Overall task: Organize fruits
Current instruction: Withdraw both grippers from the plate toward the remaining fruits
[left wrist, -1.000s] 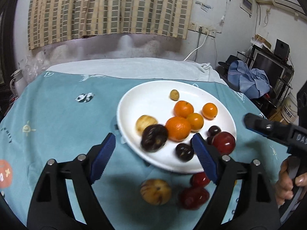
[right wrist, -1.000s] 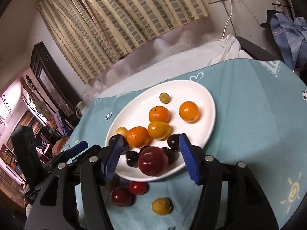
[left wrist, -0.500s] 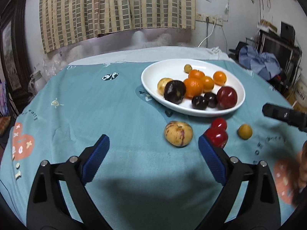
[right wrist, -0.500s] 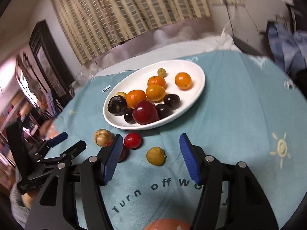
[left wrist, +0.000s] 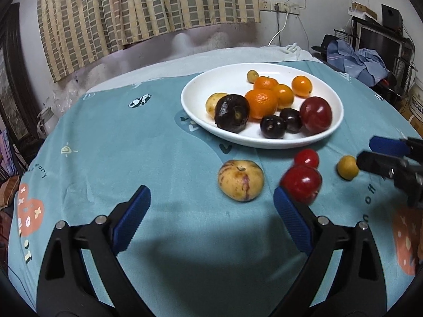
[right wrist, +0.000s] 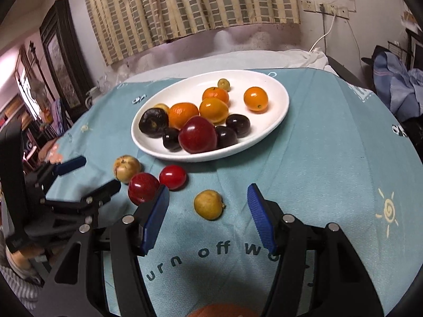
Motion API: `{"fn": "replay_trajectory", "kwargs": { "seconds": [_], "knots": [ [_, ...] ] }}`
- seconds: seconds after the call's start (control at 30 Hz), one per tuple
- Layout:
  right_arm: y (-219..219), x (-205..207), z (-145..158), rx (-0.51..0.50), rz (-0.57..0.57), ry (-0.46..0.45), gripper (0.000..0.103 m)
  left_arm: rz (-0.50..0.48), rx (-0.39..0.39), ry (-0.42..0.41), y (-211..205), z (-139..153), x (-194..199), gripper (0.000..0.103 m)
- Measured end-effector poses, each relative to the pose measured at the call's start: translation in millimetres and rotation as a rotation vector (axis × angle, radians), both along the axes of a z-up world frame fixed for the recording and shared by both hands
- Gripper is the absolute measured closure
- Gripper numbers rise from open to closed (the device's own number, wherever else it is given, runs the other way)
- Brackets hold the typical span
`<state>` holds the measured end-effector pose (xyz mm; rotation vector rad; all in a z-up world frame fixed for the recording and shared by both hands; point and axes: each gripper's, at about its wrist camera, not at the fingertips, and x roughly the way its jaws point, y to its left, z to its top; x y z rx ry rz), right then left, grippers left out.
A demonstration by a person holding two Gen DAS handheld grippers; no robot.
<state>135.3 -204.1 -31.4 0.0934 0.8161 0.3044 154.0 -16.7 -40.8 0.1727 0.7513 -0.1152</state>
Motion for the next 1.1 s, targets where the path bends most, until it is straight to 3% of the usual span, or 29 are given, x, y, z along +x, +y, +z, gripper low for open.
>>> {"fn": "replay_trajectory", "kwargs": {
  "seconds": [0.17, 0.43, 0.73, 1.1],
  "knots": [
    [8, 2, -9, -0.041, 0.017, 0.025, 0.042, 0.003, -0.02, 0.041, 0, -4, 16, 0.007],
    [26, 4, -14, -0.116, 0.059, 0.039, 0.042, -0.016, 0.014, 0.028, -11, -5, 22, 0.007],
    [33, 10, -18, -0.147, 0.067, 0.059, 0.048, -0.012, -0.009, 0.037, -9, -5, 25, 0.009],
    [34, 11, -20, -0.152, 0.069, 0.066, 0.052, -0.036, 0.006, 0.021, -15, -4, 21, 0.028]
  ]
}}
